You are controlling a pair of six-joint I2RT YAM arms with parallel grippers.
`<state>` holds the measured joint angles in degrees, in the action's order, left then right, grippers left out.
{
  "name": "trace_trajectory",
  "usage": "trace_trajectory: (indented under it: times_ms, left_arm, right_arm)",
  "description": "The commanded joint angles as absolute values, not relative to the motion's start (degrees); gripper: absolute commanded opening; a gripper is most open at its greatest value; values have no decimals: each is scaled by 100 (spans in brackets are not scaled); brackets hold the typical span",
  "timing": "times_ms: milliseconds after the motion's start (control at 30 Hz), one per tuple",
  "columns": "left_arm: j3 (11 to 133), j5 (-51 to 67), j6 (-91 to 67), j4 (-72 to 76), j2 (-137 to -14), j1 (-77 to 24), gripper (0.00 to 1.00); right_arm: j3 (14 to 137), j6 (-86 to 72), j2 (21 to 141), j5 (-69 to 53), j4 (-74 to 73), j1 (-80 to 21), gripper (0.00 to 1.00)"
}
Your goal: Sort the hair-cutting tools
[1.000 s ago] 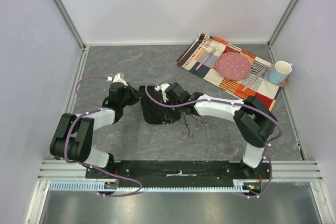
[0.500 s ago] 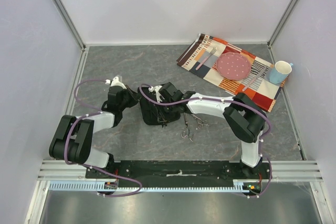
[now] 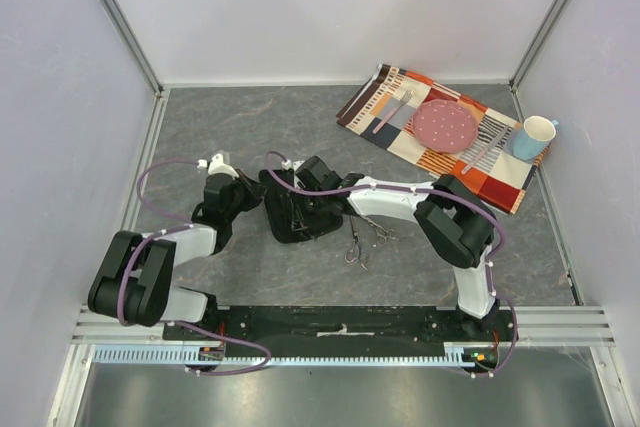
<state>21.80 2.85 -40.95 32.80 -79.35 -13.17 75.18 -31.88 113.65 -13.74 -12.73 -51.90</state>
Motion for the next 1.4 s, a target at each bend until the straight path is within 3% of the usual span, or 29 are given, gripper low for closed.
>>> trace_trajectory:
  times_ms: [0, 633, 733, 867, 1067, 1367]
  left_arm:
    - [1961, 202, -4245, 3639, -7585, -1538, 2]
    - [1969, 281, -4201, 3639, -7524, -1617, 2]
    - [2013, 238, -4184, 3560, -7497, -1608, 2]
    - [2092, 158, -4148, 3437, -7532, -1608, 2]
    - [2109, 17, -4105, 3305, -7488, -1608, 2]
    - [2215, -351, -4131, 2752, -7321, -1608, 2]
  right_arm:
    - [7909, -3779, 11583, -1187, -642, -5238, 0]
    - [8402, -3841, 11918, -914, -334, -5019, 0]
    - [8359, -3771, 11804, -949, -404, -5045, 12]
    - [8253, -3639, 11523, -818, -737, -5089, 36]
    - [8087, -3305, 10716, -458, -1467, -5133, 47]
    - [7219, -3146, 9266, 482, -2364, -5203, 52]
